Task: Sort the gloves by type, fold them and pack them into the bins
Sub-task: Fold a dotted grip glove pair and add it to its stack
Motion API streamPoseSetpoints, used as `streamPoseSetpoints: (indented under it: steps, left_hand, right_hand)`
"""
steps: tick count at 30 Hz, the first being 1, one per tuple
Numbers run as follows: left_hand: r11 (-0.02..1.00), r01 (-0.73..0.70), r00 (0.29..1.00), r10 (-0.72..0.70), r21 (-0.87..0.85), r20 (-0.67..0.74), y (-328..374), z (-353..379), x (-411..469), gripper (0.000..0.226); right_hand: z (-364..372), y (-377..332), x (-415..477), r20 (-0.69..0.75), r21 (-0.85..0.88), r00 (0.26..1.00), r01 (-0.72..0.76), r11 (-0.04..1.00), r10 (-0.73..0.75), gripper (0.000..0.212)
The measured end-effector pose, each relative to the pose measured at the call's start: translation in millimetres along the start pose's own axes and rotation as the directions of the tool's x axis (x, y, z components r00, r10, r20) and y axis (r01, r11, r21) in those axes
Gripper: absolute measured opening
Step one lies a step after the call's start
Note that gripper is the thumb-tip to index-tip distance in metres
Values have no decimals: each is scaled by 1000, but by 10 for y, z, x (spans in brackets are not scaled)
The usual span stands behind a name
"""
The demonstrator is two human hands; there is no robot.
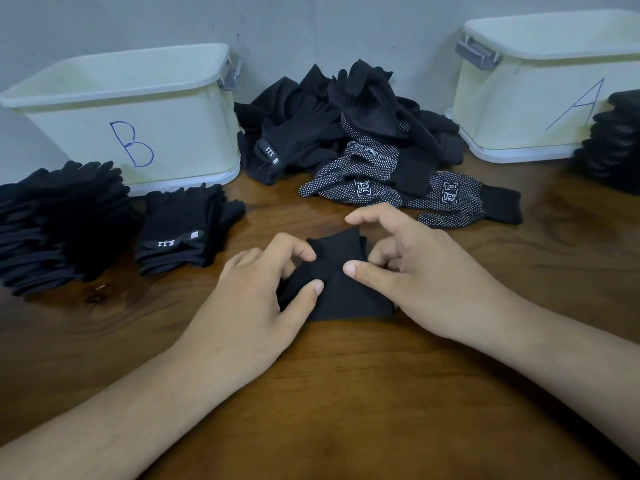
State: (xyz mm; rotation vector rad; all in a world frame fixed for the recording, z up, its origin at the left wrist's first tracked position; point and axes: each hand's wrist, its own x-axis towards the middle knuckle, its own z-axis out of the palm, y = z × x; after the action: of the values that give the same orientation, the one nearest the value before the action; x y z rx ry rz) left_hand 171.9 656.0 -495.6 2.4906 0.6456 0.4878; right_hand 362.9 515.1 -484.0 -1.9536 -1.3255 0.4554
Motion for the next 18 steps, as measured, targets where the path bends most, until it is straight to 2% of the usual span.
streamPoseSetpoints:
  steps: [2,4,9,12,14,16,18]
  left_hand:
    - [998,-28,999,27,53,28,-4,4,10,34]
    - [994,-34,997,28,100,68,-20,-5,18,42]
    - [967,-56,985,13,248,172,-78,18,33,58]
    - [967,-38,983,-9,252,183,-132,-6,32,61]
    - [981,-31,986,-2,193,169,-179,-50,29,62]
    - [995,-69,990,59,76,130,-192,-117,36,59]
    - [979,-198,975,192,47,111,-155,-180,50,50]
  right_hand:
    - [27,48,-4,-56,-166,995,77,983,-88,40]
    - [31,72,-14,-63,-355,981,153,922,-186,32]
    - [36,153,43,71,-485,873,453,748,-483,23]
    - [46,190,48,90,-496,862,473,728,-499,29]
    - [32,196,16,82,-516,872,451,728,-482,33]
    - [23,178,-16,111,-523,885,439,731,-452,38]
    - [-1,144,-38,152,-521,889,443,729,-432,44]
